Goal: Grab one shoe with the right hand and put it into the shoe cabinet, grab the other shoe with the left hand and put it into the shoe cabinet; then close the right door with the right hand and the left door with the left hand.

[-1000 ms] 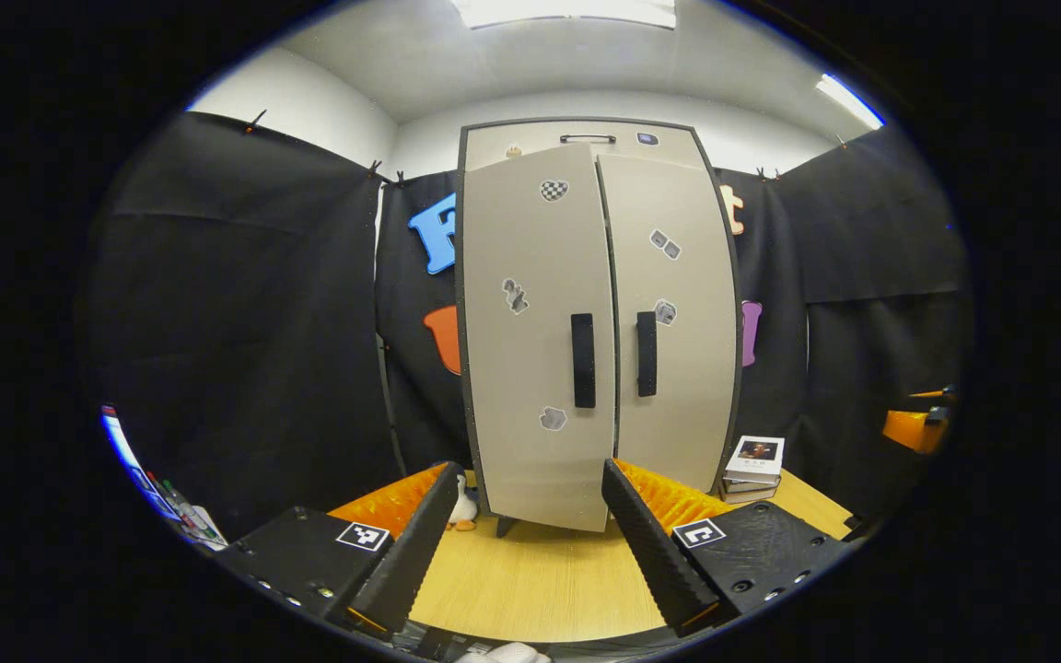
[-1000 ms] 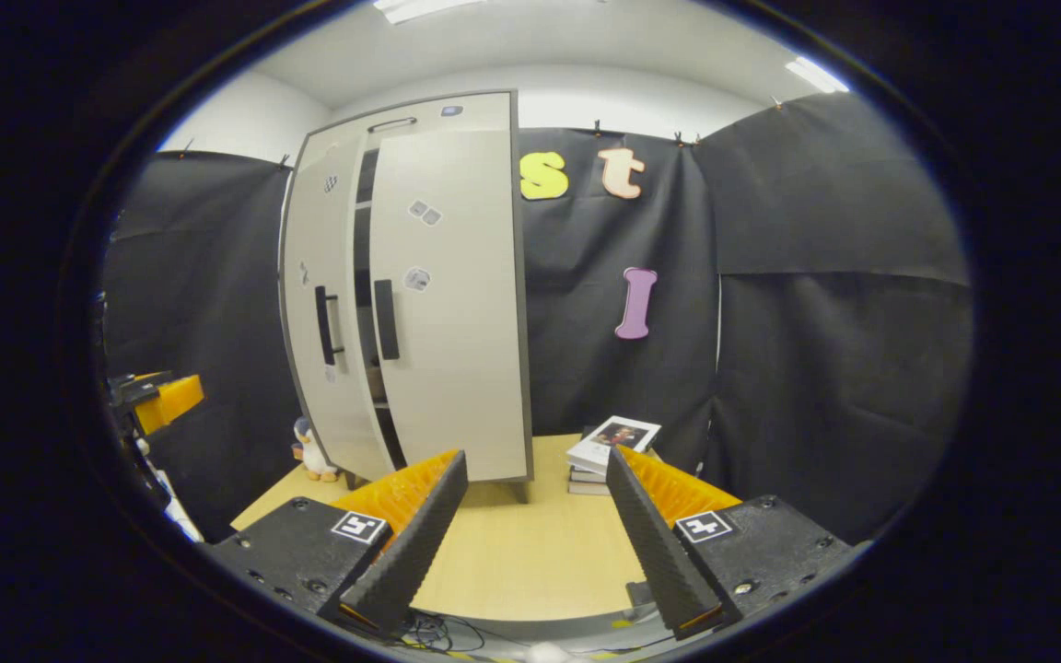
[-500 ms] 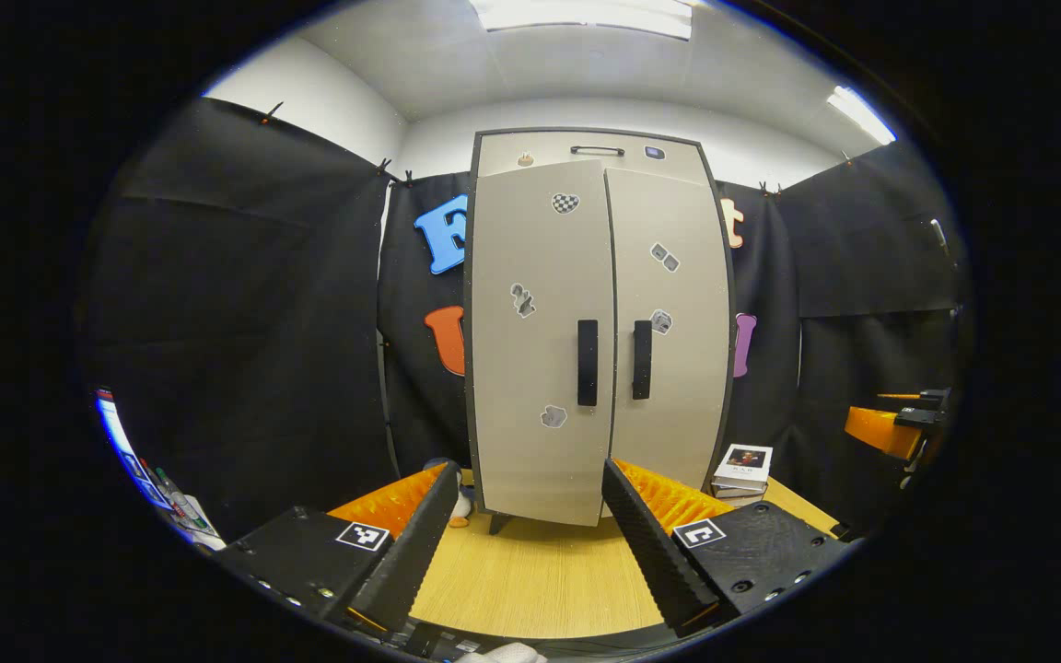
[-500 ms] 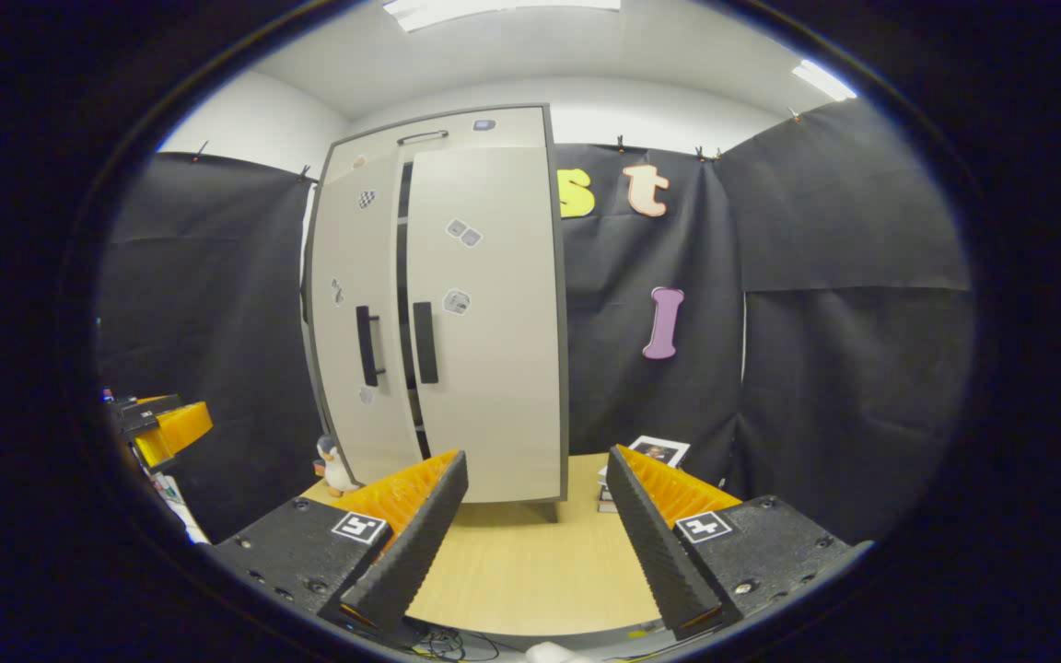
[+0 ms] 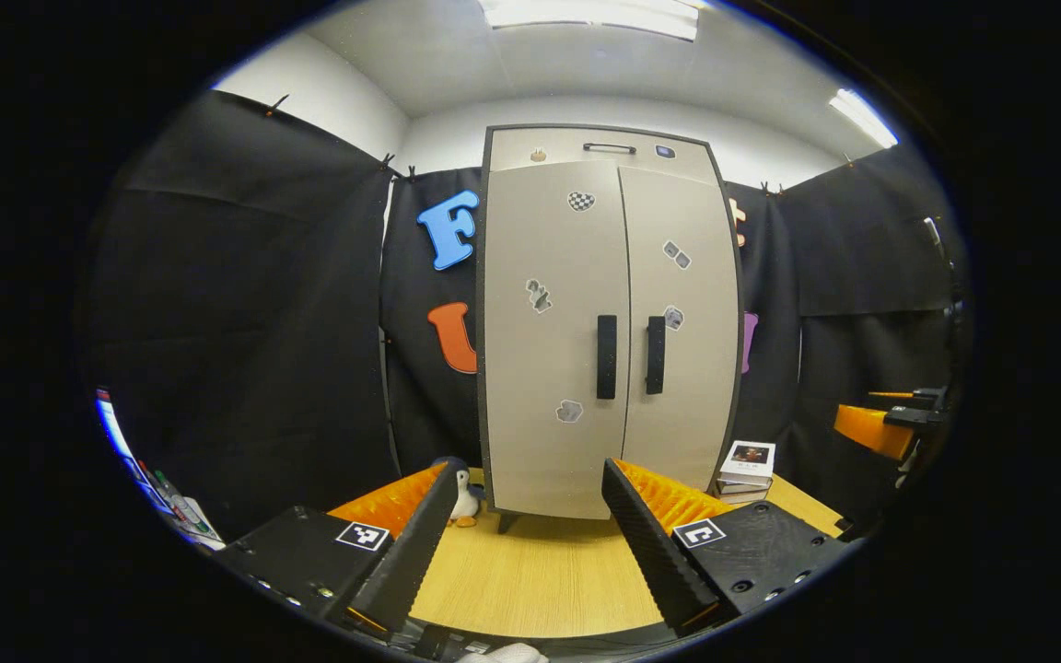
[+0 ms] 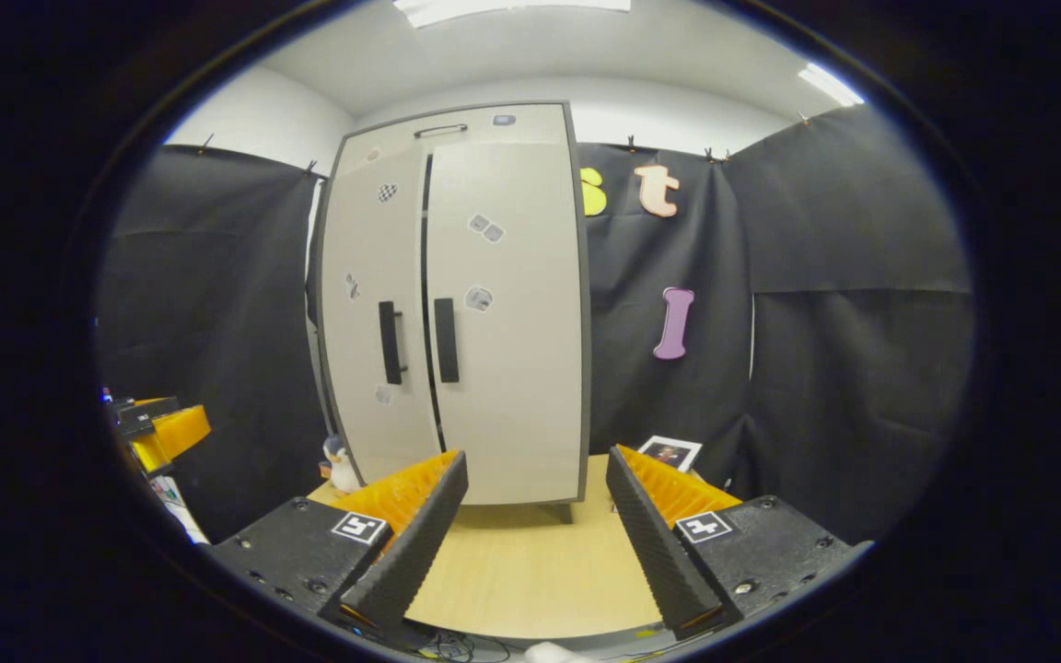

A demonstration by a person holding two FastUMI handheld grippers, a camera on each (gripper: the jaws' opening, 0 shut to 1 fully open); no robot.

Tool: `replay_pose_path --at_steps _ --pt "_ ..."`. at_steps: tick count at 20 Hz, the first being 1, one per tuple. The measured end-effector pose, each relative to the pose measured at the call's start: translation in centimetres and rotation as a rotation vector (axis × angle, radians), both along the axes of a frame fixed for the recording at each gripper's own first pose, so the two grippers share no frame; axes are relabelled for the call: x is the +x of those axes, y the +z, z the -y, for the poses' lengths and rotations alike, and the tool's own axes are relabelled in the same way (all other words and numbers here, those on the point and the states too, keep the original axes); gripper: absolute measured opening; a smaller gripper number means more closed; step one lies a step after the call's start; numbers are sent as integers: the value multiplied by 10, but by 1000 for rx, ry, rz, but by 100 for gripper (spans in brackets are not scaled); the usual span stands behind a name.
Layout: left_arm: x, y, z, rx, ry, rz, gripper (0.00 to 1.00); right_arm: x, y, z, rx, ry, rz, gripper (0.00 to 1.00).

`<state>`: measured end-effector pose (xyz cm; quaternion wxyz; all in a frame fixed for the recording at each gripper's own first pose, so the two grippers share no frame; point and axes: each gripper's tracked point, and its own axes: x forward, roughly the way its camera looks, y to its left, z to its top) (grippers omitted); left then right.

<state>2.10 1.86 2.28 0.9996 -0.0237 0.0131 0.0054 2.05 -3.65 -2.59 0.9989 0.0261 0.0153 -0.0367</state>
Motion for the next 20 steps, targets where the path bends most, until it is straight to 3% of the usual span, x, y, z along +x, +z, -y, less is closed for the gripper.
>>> replay_pose_path --at_steps 20 --pt "-2 -6 -25 -22 17 -10 96 1 10 -30 -31 21 16 99"
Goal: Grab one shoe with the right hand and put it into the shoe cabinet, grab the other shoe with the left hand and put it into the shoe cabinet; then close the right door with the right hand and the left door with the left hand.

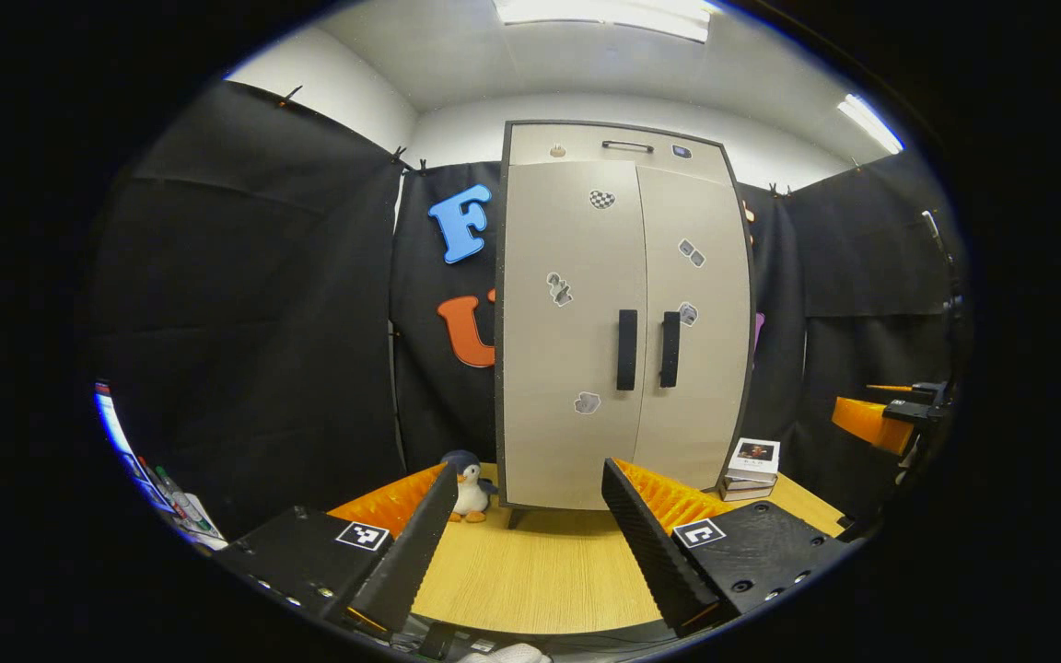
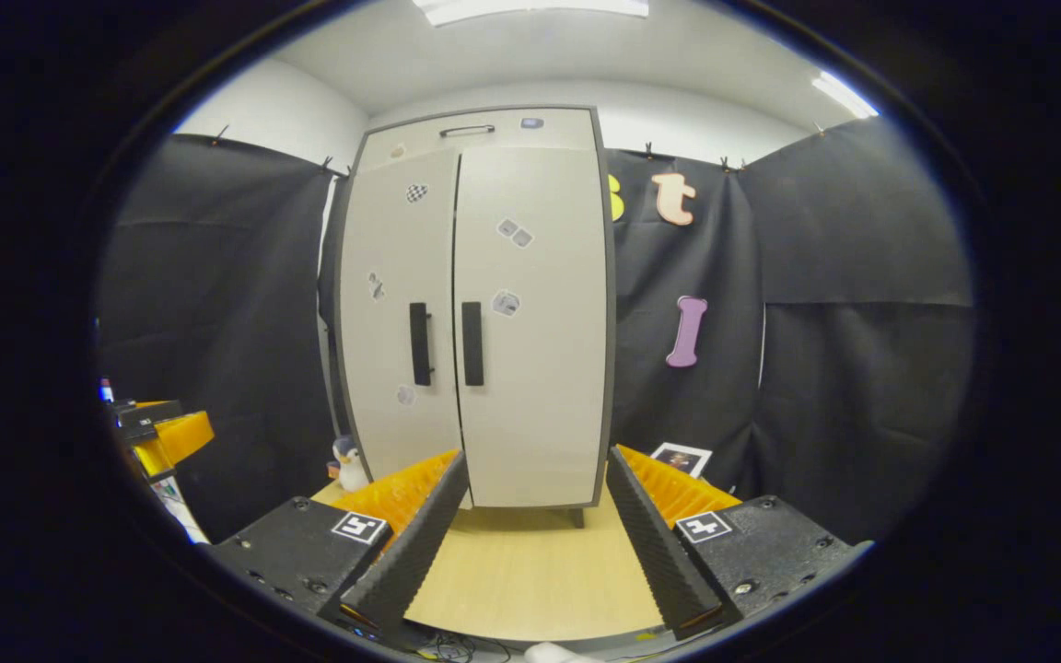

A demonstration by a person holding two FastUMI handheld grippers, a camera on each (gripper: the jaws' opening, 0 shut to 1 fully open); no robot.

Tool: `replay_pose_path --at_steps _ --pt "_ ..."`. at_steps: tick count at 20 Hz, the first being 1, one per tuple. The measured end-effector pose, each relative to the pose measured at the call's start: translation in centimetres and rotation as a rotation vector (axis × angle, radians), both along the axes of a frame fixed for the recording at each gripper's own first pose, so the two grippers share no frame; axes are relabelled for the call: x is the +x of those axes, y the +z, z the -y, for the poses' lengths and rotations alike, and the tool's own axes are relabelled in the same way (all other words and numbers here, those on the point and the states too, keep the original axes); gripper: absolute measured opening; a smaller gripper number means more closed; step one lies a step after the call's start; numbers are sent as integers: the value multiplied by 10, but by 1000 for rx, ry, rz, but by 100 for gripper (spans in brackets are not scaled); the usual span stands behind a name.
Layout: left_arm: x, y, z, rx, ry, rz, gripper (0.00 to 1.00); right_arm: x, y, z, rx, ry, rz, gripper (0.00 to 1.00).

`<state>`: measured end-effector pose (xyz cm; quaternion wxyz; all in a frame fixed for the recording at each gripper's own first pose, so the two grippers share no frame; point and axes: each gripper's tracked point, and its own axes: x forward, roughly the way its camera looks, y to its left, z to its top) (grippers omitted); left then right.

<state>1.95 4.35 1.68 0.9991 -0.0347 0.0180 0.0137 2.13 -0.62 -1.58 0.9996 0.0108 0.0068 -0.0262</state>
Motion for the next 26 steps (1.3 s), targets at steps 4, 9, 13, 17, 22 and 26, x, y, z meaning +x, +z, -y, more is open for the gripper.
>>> replay_pose_path --at_steps 4,9,13,17,22,26 --pt "-6 0 -5 -3 9 -1 96 1 2 -6 -6 10 2 99" --pt "-10 2 -8 -9 11 5 96 1 4 -10 -8 16 8 99" --pt "-10 1 -6 -10 8 2 96 -1 4 -9 -7 14 7 99" --pt "-10 0 -4 -10 2 -4 96 -2 4 -9 -9 12 5 99" --pt "-10 -2 -2 -10 -3 -7 96 -2 2 -6 -10 6 0 99" --pt "-8 -2 -1 -11 -6 -6 96 -3 5 -4 -11 1 6 99"
